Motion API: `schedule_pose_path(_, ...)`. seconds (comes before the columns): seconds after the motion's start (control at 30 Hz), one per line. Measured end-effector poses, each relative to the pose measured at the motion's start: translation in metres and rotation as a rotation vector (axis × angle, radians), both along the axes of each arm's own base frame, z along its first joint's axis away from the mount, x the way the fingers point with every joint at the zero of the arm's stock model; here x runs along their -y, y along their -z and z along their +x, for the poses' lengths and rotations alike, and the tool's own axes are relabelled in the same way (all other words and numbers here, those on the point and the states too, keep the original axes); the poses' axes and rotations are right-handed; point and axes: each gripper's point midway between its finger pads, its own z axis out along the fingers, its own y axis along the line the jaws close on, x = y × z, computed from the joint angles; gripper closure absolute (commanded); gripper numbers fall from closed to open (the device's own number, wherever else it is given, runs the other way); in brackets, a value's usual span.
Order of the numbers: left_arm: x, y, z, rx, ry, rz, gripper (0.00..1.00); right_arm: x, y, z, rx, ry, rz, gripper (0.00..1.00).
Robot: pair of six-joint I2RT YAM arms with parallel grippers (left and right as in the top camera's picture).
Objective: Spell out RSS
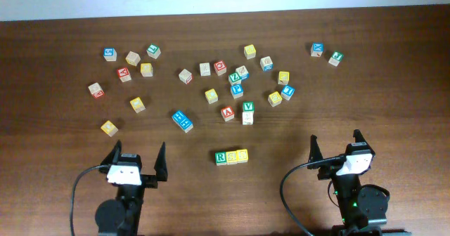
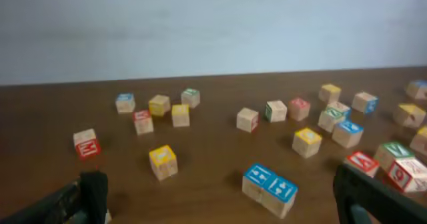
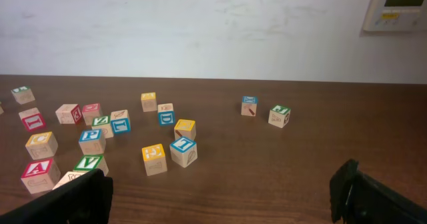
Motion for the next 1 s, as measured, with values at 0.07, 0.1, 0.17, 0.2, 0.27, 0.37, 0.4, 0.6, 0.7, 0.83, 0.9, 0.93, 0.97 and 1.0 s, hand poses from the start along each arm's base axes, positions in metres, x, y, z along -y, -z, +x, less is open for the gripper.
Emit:
schedule_pose_path(0.07, -0.0063, -0.0001, 0.0003, 0.000, -0.031, -0.015, 0.01, -0.0001, 0.0001, 0.0000, 0.000, 0.000, 0.000, 0.02)
schedule_pose_path(0.1, -0.0084, 0.0000, 0.0004, -0.001, -0.040, -0.017, 0.01, -0.0001, 0.0001, 0.0000, 0.000, 0.000, 0.000, 0.02)
schedule_pose_path(0.17, -0.0109, 0.0001, 0.0004, -0.001, -0.052, -0.017, 0.01, -0.0001, 0.0003, 0.0000, -0.001, 0.000, 0.000, 0.02)
schedule_pose_path(0.2, -0.0112, 0.0001, 0.0004, -0.001, -0.054, -0.017, 0.01, 0.0000, 0.0001, 0.0000, 0.000, 0.000, 0.000, 0.02)
schedule_pose_path(0.27, -0.0116, 0.0002, 0.0004, -0.002, -0.056, -0.017, 0.01, -0.0001, 0.0001, 0.0000, 0.000, 0.000, 0.000, 0.02)
schedule_pose_path(0.37, -0.0115, 0.0002, 0.0004, -0.002, -0.056, -0.017, 0.01, -0.0001, 0.0000, 0.0000, 0.000, 0.000, 0.000, 0.02)
schedule_pose_path(0.4, -0.0115, 0.0002, 0.0004, -0.002, -0.056, -0.017, 0.01, -0.0001, 0.0001, 0.0000, 0.000, 0.000, 0.000, 0.02)
schedule_pose_path(0.6, -0.0114, 0.0002, 0.0004, -0.002, -0.055, -0.017, 0.01, -0.0001, 0.0000, 0.0000, 0.000, 0.000, 0.000, 0.02)
schedule_pose_path(0.7, -0.0114, 0.0002, 0.0004, -0.002, -0.055, -0.016, 0.01, -0.0001, 0.0001, 0.0000, 0.000, 0.000, 0.000, 0.02)
schedule_pose_path(0.83, -0.0114, 0.0002, 0.0004, -0.001, -0.055, -0.013, 0.01, -0.0001, 0.0001, 0.0000, 0.000, 0.000, 0.001, 0.02)
schedule_pose_path(0.9, -0.0114, 0.0002, 0.0004, -0.001, -0.054, -0.013, 0.01, -0.0001, 0.0001, 0.0000, 0.000, 0.000, 0.001, 0.02)
schedule_pose_path(0.93, -0.0114, 0.0002, 0.0004, -0.001, -0.054, -0.013, 0.01, -0.0001, 0.0001, 0.0000, 0.000, 0.000, 0.000, 0.02)
schedule_pose_path(0.97, -0.0114, 0.0002, 0.0004, -0.001, -0.054, -0.012, 0.01, -0.0001, 0.0001, 0.0000, 0.000, 0.000, 0.000, 0.02)
schedule_pose_path(1.0, -0.0114, 0.0006, 0.0005, -0.003, -0.054, -0.012, 0.01, -0.0001, 0.0001, 0.0000, 0.000, 0.000, 0.000, 0.02)
